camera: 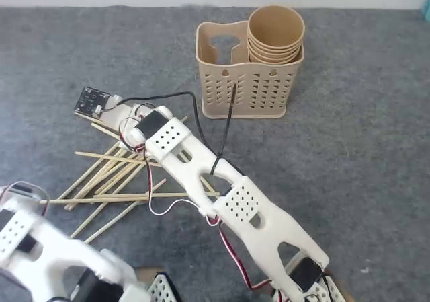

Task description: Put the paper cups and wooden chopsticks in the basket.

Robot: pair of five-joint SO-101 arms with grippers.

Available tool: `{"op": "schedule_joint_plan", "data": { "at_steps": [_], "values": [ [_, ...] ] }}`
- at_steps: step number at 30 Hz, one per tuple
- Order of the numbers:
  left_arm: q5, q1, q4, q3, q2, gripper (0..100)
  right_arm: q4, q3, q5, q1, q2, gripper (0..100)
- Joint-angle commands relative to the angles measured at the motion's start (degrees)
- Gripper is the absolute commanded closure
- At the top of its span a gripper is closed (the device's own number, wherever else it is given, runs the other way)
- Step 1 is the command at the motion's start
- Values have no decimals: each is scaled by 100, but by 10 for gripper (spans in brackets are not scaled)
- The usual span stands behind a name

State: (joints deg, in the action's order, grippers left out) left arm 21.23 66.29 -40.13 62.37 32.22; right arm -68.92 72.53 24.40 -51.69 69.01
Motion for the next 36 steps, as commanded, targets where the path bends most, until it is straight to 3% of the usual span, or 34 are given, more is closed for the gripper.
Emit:
{"op": "schedule_joint_plan", "data": {
  "at_steps": [1,5,11,15,22,30,36],
  "values": [
    [26,-62,141,-48,220,803,-725,1284,26,119,-215,991],
    [26,-70,141,-48,229,803,-1525,2462,-211,207,-251,991],
    [0,-369,-79,-31,273,802,-2088,2391,-844,488,-1270,991],
    [-519,-527,-79,13,273,802,-2448,2391,-1284,646,-2009,991],
    [-686,-862,-88,84,281,801,-3011,2391,-1837,831,-3134,991],
    [-976,-941,-527,92,273,801,-3143,2382,-2066,1051,-3881,991],
    [-923,-563,-1275,-22,264,801,-3319,2374,-1899,1051,-4004,991]
  ]
}}
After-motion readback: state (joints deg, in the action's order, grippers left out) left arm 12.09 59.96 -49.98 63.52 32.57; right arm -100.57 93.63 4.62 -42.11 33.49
